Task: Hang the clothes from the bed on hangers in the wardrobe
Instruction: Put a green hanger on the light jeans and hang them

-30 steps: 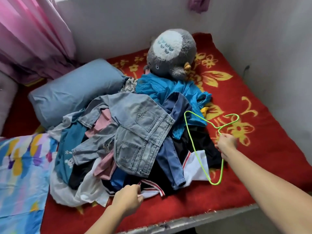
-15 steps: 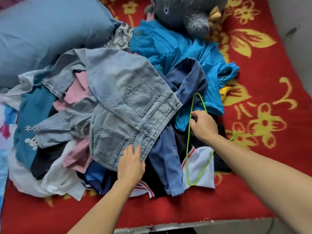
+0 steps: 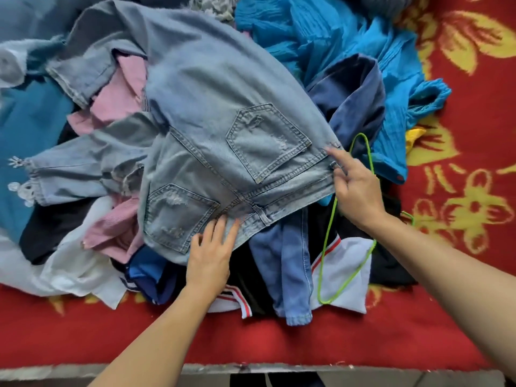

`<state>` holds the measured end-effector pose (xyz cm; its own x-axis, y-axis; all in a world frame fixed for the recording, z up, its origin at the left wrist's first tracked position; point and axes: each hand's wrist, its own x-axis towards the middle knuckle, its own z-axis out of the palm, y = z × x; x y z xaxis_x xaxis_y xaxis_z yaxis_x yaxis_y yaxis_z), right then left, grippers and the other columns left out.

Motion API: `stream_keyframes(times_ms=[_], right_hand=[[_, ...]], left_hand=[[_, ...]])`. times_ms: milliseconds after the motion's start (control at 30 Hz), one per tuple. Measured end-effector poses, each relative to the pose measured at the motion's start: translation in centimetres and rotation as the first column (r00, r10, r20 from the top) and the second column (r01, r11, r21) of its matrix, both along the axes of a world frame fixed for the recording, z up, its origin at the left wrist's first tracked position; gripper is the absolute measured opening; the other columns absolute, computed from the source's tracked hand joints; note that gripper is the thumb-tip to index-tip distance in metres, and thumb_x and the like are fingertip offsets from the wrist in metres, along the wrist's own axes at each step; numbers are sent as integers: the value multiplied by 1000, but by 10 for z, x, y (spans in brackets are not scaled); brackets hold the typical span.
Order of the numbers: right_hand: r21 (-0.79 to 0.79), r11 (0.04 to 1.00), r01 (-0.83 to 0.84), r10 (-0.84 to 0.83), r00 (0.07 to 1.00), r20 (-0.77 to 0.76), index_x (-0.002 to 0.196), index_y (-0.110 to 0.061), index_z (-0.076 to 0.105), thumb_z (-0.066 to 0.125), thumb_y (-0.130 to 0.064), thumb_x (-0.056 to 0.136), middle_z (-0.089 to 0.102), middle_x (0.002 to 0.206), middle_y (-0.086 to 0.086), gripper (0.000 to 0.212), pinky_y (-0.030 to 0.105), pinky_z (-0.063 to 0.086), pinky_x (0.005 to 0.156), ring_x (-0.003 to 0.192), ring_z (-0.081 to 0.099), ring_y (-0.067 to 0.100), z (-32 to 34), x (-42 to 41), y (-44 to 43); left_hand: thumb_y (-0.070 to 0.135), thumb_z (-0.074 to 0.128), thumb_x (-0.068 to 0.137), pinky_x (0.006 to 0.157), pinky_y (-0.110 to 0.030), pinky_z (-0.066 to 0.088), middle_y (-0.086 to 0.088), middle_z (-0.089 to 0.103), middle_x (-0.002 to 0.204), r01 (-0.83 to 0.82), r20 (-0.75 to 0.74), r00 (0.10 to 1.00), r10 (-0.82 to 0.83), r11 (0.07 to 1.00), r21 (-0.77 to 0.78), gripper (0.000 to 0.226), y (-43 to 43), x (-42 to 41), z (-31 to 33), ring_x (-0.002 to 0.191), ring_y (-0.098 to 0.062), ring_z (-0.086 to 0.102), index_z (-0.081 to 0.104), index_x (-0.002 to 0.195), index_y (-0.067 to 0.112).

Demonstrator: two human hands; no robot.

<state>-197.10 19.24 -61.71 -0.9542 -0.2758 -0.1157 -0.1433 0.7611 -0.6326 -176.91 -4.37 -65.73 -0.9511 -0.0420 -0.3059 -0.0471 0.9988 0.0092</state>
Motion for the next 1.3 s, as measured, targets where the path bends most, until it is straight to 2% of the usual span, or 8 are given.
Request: stream_keyframes(times_ms=[133, 233, 367, 667, 833, 967, 1133, 1300], right_hand=[[5, 999, -44, 44, 999, 27, 109, -22, 72, 44, -22, 83, 65, 95, 4, 38, 44, 51, 81, 91, 63, 25, 17, 13, 12], [108, 974, -197, 181, 973, 144, 126, -20, 61, 48, -33, 76, 55, 105, 3, 54, 43, 51, 81, 97, 60, 27, 37, 29, 3], [369, 859, -356, 317, 934, 164, 135, -21, 50, 60, -14, 79, 48, 114, 9, 58, 44, 50, 70, 98, 58, 36, 61, 61, -9], [200, 962, -185, 169, 981, 96, 105, -32, 71, 59, -8, 76, 59, 106, -4, 40, 35, 46, 77, 103, 59, 24, 177, 108, -10], [105, 987, -124, 132, 988, -76, 101, -23, 73, 64, -8, 79, 49, 139, -5, 28, 32, 45, 92, 126, 48, 17, 242, 168, -11], [38, 995, -94, 100, 969, -226, 101, -18, 73, 70, -15, 81, 67, 115, 2, 20, 36, 47, 89, 113, 59, 24, 300, 235, -30], [76, 995, -59, 89, 863, -497, 104, -21, 71, 67, -21, 85, 71, 104, 4, 19, 40, 49, 78, 99, 64, 29, 393, 337, -57], [70, 997, -24, 66, 692, -719, 105, -20, 67, 43, -39, 80, 70, 104, 5, 39, 42, 51, 76, 94, 66, 33, 494, 410, -76]], left_hand=[[-4, 69, 48, 60, -40, 51, -14, 56, 108, -152, 93, 985, 145, 985, 80, 72, -35, 34, 17, 91, -36, 54, 57, 117, 9], [-9, 60, 52, 57, -42, 47, -8, 56, 84, -428, 228, 896, 382, 880, 205, 38, -65, 57, 45, 84, -34, 55, 59, 87, 8], [-4, 49, 59, 56, -32, 35, -9, 61, 76, -558, 128, 826, 549, 765, 320, 29, -91, 75, 104, 77, -34, 56, 60, 82, 10], [11, 53, 71, 59, -34, 32, -8, 68, 88, -365, 94, 930, 355, 921, 135, 20, -101, 127, 236, 85, -34, 60, 56, 90, 16], [29, 42, 67, 57, -37, 32, -5, 60, 72, -253, 34, 967, 253, 936, 244, 15, -123, 177, 290, 74, -32, 54, 44, 77, 18], [42, 38, 72, 59, -39, 42, -7, 63, 68, -155, -131, 970, 205, 935, 318, 26, -151, 234, 341, 72, -32, 60, 45, 75, 18], [41, 51, 91, 59, -36, 32, -15, 69, 89, -46, -415, 903, 114, 984, 171, 28, -190, 315, 417, 88, -39, 63, 54, 88, 14], [48, 31, 78, 58, -38, 45, -8, 67, 85, 40, -660, 751, -10, 999, 32, 43, -220, 367, 520, 81, -35, 65, 58, 90, 17]])
